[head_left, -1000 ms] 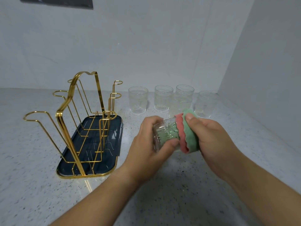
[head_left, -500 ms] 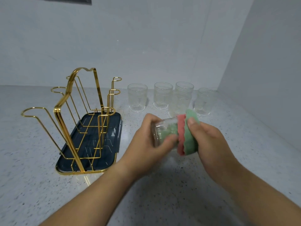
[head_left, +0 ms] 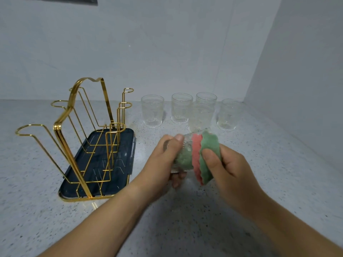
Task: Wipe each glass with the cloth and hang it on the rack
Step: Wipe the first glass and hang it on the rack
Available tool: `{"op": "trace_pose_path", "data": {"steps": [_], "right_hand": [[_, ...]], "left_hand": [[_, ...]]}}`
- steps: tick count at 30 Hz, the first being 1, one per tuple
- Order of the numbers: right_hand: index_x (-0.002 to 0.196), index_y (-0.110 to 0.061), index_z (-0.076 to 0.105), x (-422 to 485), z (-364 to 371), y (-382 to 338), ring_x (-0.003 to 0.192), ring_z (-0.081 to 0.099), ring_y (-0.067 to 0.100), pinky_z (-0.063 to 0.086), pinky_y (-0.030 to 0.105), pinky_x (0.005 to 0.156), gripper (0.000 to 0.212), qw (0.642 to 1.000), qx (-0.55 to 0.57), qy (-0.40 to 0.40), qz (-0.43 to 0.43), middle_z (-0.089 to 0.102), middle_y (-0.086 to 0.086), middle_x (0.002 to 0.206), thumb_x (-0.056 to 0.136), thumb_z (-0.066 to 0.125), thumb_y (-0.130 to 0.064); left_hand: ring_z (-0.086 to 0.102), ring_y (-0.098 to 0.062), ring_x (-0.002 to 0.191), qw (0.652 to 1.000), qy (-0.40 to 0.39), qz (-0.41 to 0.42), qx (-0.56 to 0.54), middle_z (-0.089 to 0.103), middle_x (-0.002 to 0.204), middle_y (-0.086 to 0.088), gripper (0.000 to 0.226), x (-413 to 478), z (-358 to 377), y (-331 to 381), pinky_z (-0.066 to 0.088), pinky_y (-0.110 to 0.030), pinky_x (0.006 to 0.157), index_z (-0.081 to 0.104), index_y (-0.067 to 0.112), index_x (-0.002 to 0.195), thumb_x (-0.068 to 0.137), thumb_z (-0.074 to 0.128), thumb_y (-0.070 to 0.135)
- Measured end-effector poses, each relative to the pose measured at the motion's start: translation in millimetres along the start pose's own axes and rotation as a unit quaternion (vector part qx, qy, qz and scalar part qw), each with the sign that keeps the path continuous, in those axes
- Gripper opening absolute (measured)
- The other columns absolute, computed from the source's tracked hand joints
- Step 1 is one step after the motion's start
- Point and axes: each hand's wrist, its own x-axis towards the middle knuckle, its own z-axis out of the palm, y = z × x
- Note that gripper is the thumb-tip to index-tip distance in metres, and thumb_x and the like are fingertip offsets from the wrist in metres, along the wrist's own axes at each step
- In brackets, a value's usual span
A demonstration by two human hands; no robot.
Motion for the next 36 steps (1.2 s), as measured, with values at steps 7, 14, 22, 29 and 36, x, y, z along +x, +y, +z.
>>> {"op": "trace_pose_path", "data": {"steps": [7,14,22,29,36], "right_hand": [[0.073,-0.002,0.073,18,-14,-16,0.069,0.074,0.028,0.061,0.032,0.07,0.052,0.982,0.117,0.026,0.144,0.075,0.016,0.072,0.104,0.049,-0.036],[0.071,0.008,0.062,15,-22,-18,0.049,0.06,0.019,0.051,0.022,0.053,0.051,0.994,0.03,-0.048,0.092,0.062,0.023,0.059,0.106,0.047,-0.025],[0.059,-0.012,0.061,24,-18,-34,0.045,0.056,0.014,0.053,0.036,0.055,0.052,0.986,-0.153,-0.009,0.062,0.06,0.0,0.049,0.102,0.052,-0.039],[0.074,-0.001,0.066,44,-14,-32,0.061,0.066,0.03,0.059,0.037,0.068,0.061,0.978,-0.1,0.138,0.117,0.071,0.02,0.073,0.105,0.043,-0.048],[0.1,-0.028,0.072,31,-33,-24,0.103,0.074,0.009,0.054,0.037,0.1,0.041,0.956,0.199,0.195,0.096,0.08,-0.009,0.102,0.109,0.034,-0.043]], "left_hand": [[0.061,-0.007,0.098,0.872,0.013,0.312,0.376,0.049,0.116,0.013,0.063,1,-16,-19,0.056,-0.032,0.077,0.04,0.043,0.129,0.078,0.073,0.061],[0.073,-0.035,0.111,0.987,-0.095,0.058,0.112,0.075,0.119,-0.01,0.047,4,-13,-8,0.058,-0.055,0.099,0.068,0.021,0.127,0.085,0.084,0.033],[0.07,-0.011,0.11,0.948,-0.019,0.213,0.235,0.068,0.118,0.014,0.066,-1,3,-13,0.06,-0.031,0.089,0.057,0.034,0.128,0.076,0.094,0.015],[0.049,-0.009,0.126,0.84,0.069,0.34,0.416,0.048,0.128,0.023,0.078,6,-7,-21,0.033,-0.01,0.108,0.048,0.032,0.138,0.075,0.093,0.031],[0.067,0.008,0.111,0.982,0.072,0.143,0.095,0.072,0.112,0.03,0.05,-1,-3,-6,0.053,-0.015,0.088,0.055,0.04,0.12,0.084,0.086,0.023]]}}
